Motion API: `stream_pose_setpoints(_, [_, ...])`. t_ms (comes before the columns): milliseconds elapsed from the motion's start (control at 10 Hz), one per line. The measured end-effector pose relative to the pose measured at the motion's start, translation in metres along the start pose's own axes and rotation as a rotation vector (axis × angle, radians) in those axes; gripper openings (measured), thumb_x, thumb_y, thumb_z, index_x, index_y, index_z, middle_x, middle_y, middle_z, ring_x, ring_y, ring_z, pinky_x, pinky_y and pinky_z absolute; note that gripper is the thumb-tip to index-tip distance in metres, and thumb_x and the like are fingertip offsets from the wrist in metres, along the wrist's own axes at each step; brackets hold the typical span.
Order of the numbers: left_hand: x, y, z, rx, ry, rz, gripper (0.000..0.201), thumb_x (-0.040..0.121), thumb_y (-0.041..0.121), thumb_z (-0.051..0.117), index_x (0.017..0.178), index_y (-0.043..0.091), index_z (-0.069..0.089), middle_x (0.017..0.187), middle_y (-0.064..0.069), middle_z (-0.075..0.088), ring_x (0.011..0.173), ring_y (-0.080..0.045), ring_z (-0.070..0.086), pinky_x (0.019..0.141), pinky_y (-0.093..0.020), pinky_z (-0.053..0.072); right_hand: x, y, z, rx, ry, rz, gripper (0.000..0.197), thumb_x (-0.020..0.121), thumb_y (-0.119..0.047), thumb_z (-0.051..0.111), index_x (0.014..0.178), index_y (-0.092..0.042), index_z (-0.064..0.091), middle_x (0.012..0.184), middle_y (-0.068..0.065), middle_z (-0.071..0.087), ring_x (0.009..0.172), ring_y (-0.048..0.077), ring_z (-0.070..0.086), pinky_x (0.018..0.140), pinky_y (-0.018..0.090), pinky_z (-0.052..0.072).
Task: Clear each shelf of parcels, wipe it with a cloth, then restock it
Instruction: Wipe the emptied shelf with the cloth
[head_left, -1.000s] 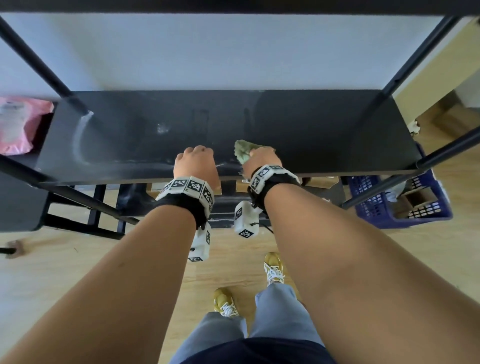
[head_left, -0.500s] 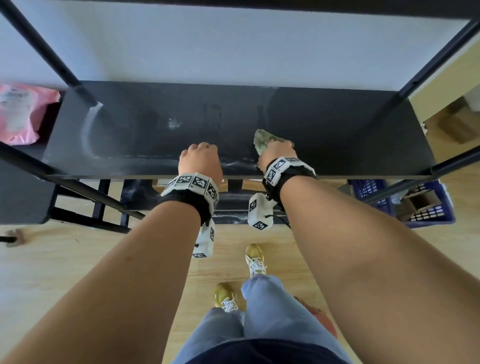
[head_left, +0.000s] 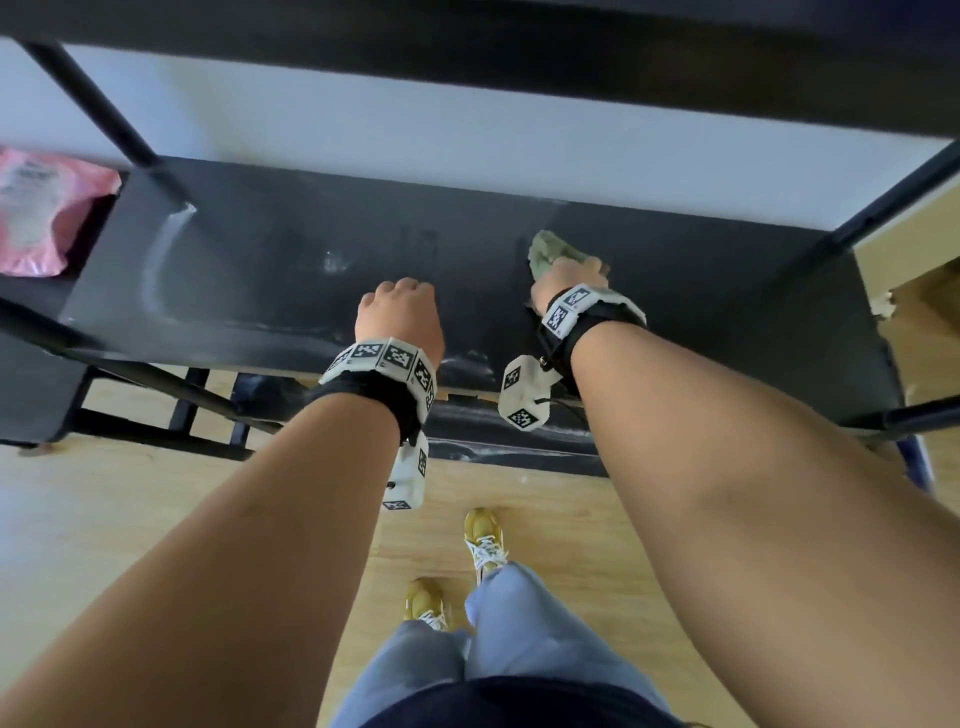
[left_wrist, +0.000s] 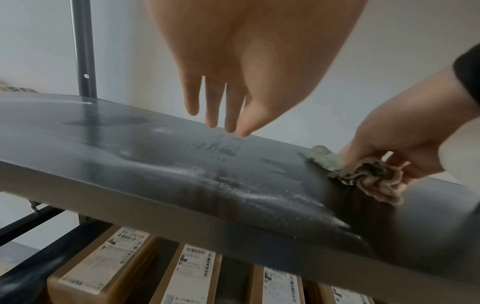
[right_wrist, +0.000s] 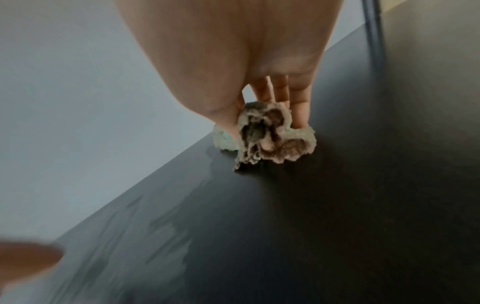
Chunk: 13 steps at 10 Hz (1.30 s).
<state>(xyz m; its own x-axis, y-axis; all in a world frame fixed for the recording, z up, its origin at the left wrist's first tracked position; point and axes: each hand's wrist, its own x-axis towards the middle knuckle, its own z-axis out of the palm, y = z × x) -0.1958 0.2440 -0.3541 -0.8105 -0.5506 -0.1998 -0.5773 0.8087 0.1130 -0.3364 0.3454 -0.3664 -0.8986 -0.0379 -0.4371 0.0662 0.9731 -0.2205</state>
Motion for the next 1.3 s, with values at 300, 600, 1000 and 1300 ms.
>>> stream_pose_setpoints(300, [0.027, 0.02, 0.002, 0.028, 0.012, -0.055, 0.04, 0.085, 0.007, 0.046, 0.124, 0.012, 0.054, 0.128, -0.007, 0.054, 0.121, -0.028, 0.047, 0.102, -0.04, 0.037, 0.023, -0.026, -0.013, 0.035, -0.122, -0.401, 0.035, 0.099, -0.025, 0.044, 0.127, -0.015, 0.063, 0.132, 0.007, 0.057, 0.12, 0.027, 0.056, 0.096, 0.03, 0.043])
stream_pose_setpoints(600, [0.037, 0.022, 0.002, 0.03, 0.051, -0.072, 0.046, 0.084, 0.005, 0.047, 0.129, 0.013, 0.052, 0.131, -0.005, 0.053, 0.122, -0.027, 0.046, 0.103, -0.039, 0.036, 0.081, -0.03, -0.032, -0.186, -0.007, -0.282, 0.049, 0.099, -0.021, 0.04, 0.146, -0.007, 0.035, 0.155, 0.017, 0.023, 0.141, 0.037, 0.024, 0.111, 0.054, 0.029])
stream_pose_setpoints(1000, [0.019, -0.006, 0.0, 0.021, 0.039, -0.117, 0.047, 0.086, 0.003, 0.046, 0.132, 0.013, 0.05, 0.134, -0.005, 0.051, 0.124, -0.025, 0.045, 0.106, -0.038, 0.035, 0.03, -0.073, -0.017, -0.325, -0.11, -0.545, 0.042, 0.1, -0.02, 0.045, 0.142, -0.019, 0.045, 0.147, 0.013, 0.034, 0.136, 0.031, 0.033, 0.107, 0.041, 0.032])
stream_pose_setpoints(1300, [0.0, -0.024, 0.001, -0.021, -0.002, -0.065, 0.045, 0.086, 0.011, 0.054, 0.131, 0.013, 0.051, 0.133, -0.004, 0.052, 0.124, -0.025, 0.045, 0.105, -0.038, 0.036, -0.027, -0.049, 0.012, -0.23, -0.181, -0.569, 0.033, 0.094, -0.017, 0.05, 0.126, -0.018, 0.061, 0.132, 0.01, 0.053, 0.122, 0.03, 0.049, 0.102, 0.037, 0.042])
